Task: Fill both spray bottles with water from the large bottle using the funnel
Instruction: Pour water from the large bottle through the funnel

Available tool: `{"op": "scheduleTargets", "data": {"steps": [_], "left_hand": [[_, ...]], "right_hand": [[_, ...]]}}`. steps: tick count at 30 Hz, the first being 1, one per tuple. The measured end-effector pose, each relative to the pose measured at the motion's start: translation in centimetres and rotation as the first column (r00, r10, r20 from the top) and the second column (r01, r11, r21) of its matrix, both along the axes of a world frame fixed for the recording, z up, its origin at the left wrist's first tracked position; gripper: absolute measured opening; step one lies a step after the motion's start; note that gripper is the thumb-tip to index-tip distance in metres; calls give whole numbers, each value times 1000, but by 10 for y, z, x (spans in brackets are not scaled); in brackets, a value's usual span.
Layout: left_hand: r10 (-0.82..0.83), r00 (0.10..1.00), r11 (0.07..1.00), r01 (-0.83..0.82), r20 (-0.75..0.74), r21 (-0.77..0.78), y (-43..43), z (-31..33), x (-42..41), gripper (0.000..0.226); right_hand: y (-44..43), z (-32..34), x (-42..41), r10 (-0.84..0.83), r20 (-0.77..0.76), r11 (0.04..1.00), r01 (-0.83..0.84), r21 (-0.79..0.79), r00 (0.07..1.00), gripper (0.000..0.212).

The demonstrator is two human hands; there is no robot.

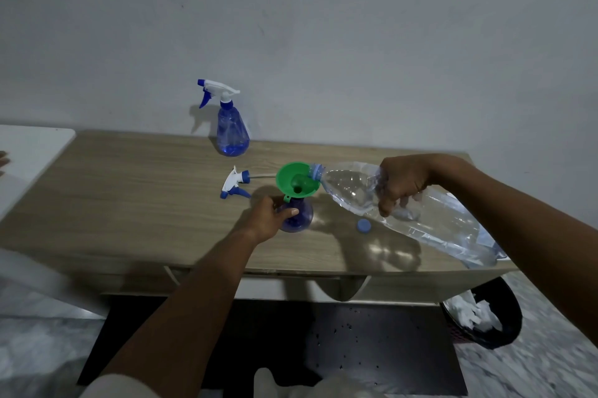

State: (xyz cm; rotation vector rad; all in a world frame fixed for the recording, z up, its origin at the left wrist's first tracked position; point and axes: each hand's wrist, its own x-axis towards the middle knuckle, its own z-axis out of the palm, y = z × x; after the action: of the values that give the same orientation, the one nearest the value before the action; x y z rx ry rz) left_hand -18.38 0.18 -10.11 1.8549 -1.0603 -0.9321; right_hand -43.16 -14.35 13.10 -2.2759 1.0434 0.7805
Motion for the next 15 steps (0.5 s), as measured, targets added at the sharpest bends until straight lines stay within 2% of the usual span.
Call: {"op": "scheduleTargets", "data": {"steps": [10, 15], "left_hand": [[17, 1000, 1000, -17, -4, -1, 3, 10, -7, 50], [15, 1000, 1000, -15, -4, 24, 5, 11, -7, 56]], "right_hand": [[3, 3, 1, 6, -19, 1000, -6, 4, 1000, 16], [3, 3, 1, -3, -32, 1000, 3, 2, 999, 16]]}}
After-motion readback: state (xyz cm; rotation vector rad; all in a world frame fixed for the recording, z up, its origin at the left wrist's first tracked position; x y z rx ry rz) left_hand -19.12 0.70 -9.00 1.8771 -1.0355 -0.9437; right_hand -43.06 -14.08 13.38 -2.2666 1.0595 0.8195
